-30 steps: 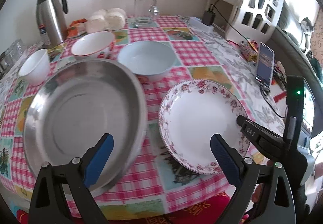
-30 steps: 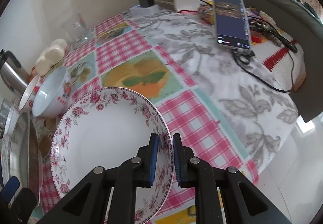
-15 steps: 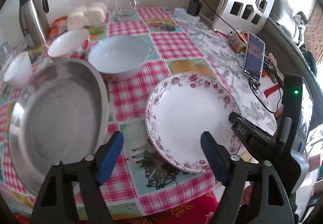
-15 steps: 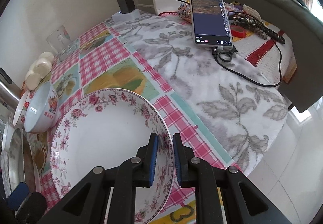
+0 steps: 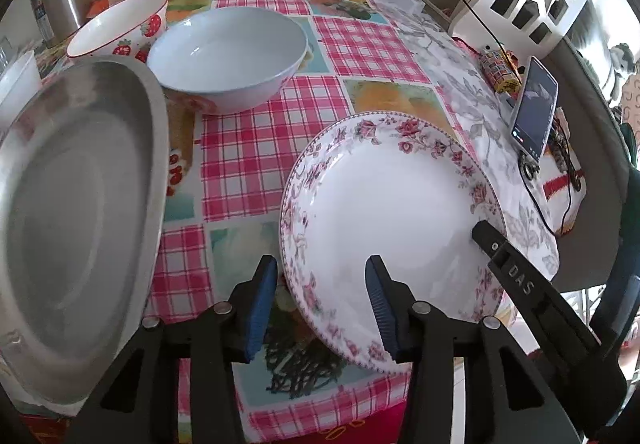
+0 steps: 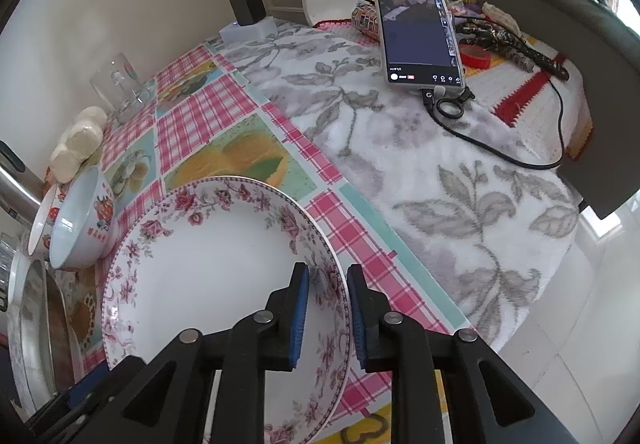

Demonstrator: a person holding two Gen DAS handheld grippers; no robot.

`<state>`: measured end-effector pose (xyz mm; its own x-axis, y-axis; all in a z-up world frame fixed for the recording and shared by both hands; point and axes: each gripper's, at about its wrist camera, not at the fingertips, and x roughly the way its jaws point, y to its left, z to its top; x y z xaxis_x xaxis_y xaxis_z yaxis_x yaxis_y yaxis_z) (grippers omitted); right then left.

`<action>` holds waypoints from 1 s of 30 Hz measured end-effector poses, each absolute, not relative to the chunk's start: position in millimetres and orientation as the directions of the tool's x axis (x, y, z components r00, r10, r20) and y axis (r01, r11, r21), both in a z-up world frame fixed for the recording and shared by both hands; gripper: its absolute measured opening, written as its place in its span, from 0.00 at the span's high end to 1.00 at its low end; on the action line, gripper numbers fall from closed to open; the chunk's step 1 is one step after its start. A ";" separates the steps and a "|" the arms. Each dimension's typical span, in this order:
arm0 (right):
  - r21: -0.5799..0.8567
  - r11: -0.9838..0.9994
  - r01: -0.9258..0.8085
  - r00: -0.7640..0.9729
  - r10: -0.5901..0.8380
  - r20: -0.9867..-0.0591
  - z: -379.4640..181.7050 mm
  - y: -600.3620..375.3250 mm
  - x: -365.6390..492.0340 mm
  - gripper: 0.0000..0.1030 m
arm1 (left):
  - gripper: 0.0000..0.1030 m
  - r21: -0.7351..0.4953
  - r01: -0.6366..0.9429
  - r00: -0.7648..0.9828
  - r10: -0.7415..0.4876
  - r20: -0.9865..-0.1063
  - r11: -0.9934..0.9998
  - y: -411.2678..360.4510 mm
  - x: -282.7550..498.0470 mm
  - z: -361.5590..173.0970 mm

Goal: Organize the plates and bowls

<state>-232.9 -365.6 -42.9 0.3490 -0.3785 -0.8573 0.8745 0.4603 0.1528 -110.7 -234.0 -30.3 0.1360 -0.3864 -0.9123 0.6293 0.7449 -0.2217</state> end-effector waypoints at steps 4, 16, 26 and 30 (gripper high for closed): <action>0.168 0.461 0.872 0.361 -0.371 -0.855 -44.4 -367.2 -232.5 0.76 | 0.58 -0.241 0.613 0.123 -0.392 -0.912 0.752 -238.0 -103.6 -37.9; 0.232 0.460 0.857 0.416 -0.351 -0.839 -49.8 -371.4 -234.9 0.74 | 0.66 -0.290 0.595 0.105 -0.430 -0.896 0.749 -243.0 -89.4 -47.7; 0.233 0.471 0.850 0.429 -0.365 -0.826 -49.0 -367.7 -237.2 0.77 | 0.79 -0.287 0.597 0.125 -0.440 -0.889 0.749 -239.2 -85.6 -47.8; 0.236 0.478 0.846 0.434 -0.363 -0.825 -48.3 -366.9 -238.5 0.78 | 0.80 -0.290 0.597 0.131 -0.448 -0.884 0.748 -237.5 -85.5 -45.1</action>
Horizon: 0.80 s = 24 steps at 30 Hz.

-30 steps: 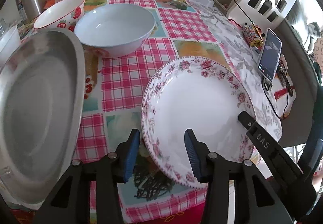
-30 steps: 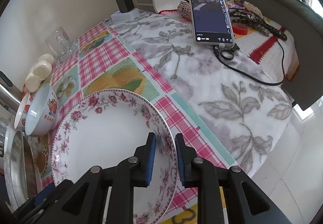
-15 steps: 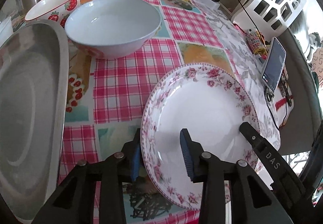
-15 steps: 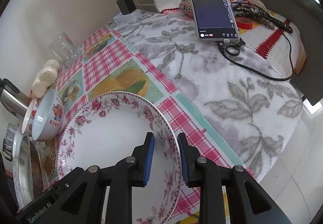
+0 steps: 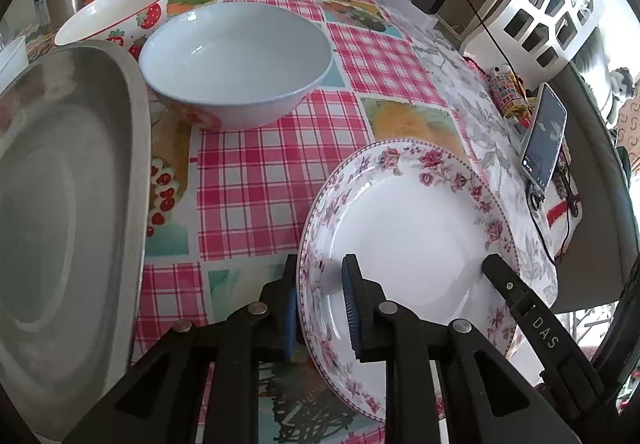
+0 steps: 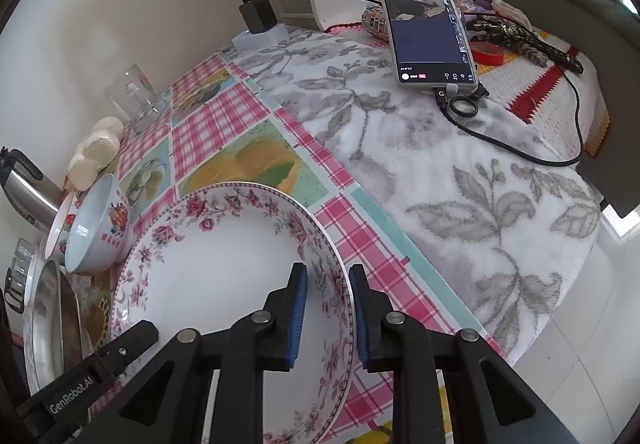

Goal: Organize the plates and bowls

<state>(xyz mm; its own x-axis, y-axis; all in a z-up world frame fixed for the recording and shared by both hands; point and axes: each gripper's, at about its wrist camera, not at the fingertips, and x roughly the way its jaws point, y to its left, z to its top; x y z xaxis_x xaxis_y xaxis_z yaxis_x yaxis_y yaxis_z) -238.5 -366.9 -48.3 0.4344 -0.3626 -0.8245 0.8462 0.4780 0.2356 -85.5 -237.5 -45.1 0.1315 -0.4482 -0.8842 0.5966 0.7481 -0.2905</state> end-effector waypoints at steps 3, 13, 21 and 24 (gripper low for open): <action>0.252 0.471 0.845 0.444 -0.358 -0.822 -47.1 -367.0 -241.4 0.80 | 0.80 -0.307 0.602 0.136 -0.473 -0.870 0.737 -233.5 -84.4 -37.8; 0.257 0.468 0.845 0.456 -0.382 -0.804 -37.1 -363.9 -245.4 0.84 | 0.80 -0.315 0.631 0.153 -0.512 -0.845 0.709 -232.8 -84.6 -23.3; 0.278 0.471 0.837 0.484 -0.403 -0.777 -26.5 -361.1 -248.0 0.84 | 0.80 -0.333 0.633 0.155 -0.536 -0.830 0.699 -230.7 -83.6 -14.7; 0.291 0.469 0.834 0.499 -0.414 -0.761 -21.0 -360.0 -250.2 0.84 | 0.80 -0.346 0.635 0.157 -0.554 -0.817 0.690 -229.1 -83.2 -8.0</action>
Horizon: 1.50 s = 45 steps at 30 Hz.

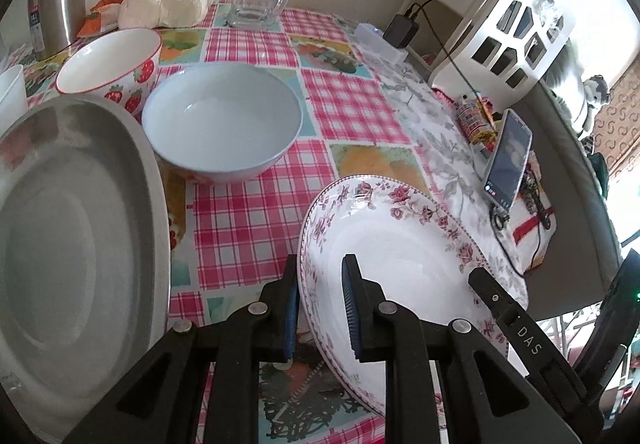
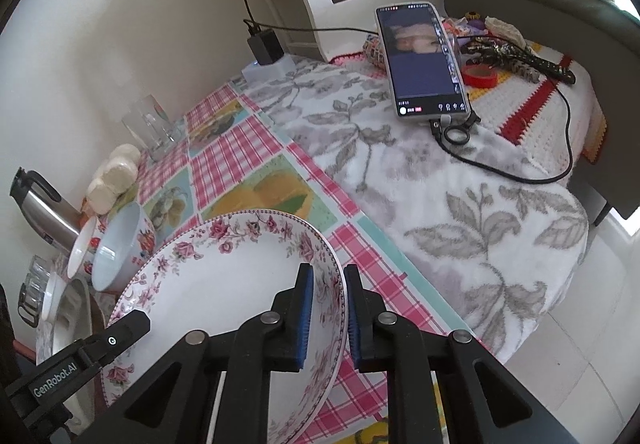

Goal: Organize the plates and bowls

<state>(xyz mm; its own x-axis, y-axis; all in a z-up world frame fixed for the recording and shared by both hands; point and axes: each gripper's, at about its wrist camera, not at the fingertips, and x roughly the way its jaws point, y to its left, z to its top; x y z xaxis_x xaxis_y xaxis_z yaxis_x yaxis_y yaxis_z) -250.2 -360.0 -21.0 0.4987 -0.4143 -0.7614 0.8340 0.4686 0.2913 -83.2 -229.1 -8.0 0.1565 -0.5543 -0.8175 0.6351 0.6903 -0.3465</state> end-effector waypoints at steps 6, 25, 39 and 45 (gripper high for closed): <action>0.303 0.472 0.828 0.518 -0.435 -0.736 -11.1 -356.1 -252.8 0.84 | 0.80 -0.349 0.649 0.176 -0.581 -0.795 0.675 -226.0 -84.1 6.6; 0.313 0.529 0.789 0.577 -0.459 -0.676 17.8 -322.4 -229.6 0.84 | 0.80 -0.387 0.637 0.221 -0.639 -0.737 0.667 -185.6 -59.8 42.5; 0.306 0.590 0.747 0.612 -0.431 -0.663 28.5 -282.9 -188.5 0.84 | 0.80 -0.399 0.597 0.268 -0.641 -0.719 0.696 -138.1 -24.9 56.2; 0.303 0.622 0.722 0.628 -0.405 -0.665 29.0 -262.7 -166.1 0.84 | 0.80 -0.398 0.574 0.296 -0.635 -0.713 0.715 -113.1 -7.3 60.1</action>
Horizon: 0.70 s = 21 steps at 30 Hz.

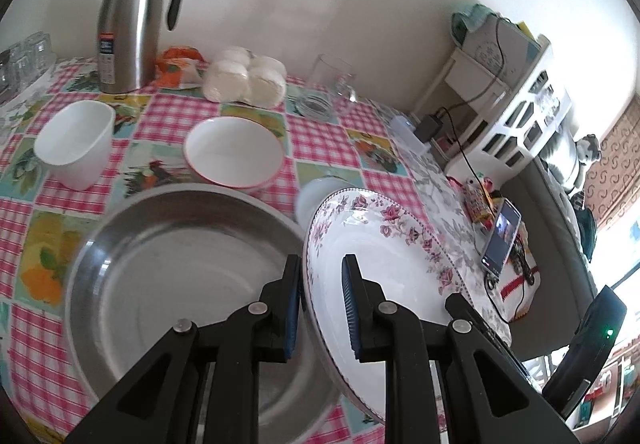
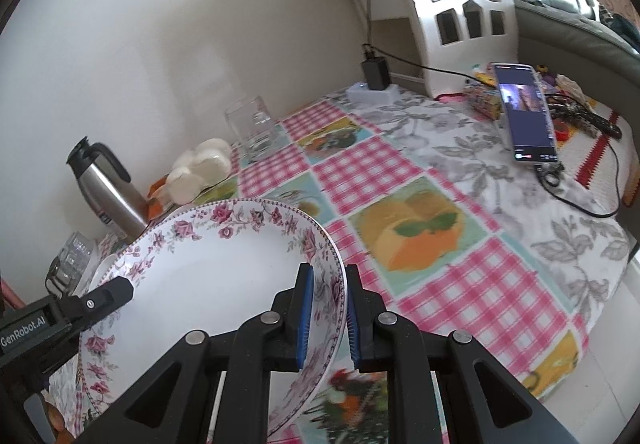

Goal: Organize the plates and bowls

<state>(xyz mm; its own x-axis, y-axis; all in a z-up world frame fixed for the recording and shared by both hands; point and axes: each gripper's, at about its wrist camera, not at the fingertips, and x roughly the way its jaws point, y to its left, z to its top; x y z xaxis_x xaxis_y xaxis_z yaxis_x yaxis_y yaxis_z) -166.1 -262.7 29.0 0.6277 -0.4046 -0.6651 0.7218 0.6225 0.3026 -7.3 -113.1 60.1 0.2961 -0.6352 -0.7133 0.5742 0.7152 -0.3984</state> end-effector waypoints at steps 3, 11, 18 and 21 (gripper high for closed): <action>0.296 0.641 0.708 0.634 -0.393 -0.666 28.6 -251.0 -155.2 0.84 | 0.80 -0.399 0.561 0.309 -0.631 -0.712 0.725 -100.5 1.2 61.3; 0.280 0.683 0.674 0.644 -0.359 -0.675 24.9 -223.2 -126.1 0.84 | 0.80 -0.405 0.519 0.339 -0.616 -0.711 0.753 -65.8 23.3 61.5; 0.275 0.714 0.644 0.653 -0.326 -0.683 19.4 -200.7 -105.6 0.84 | 0.80 -0.409 0.483 0.353 -0.600 -0.718 0.774 -41.5 39.8 58.0; 0.274 0.723 0.634 0.654 -0.312 -0.689 15.8 -192.4 -98.0 0.84 | 0.80 -0.407 0.471 0.356 -0.591 -0.724 0.783 -33.4 45.3 55.5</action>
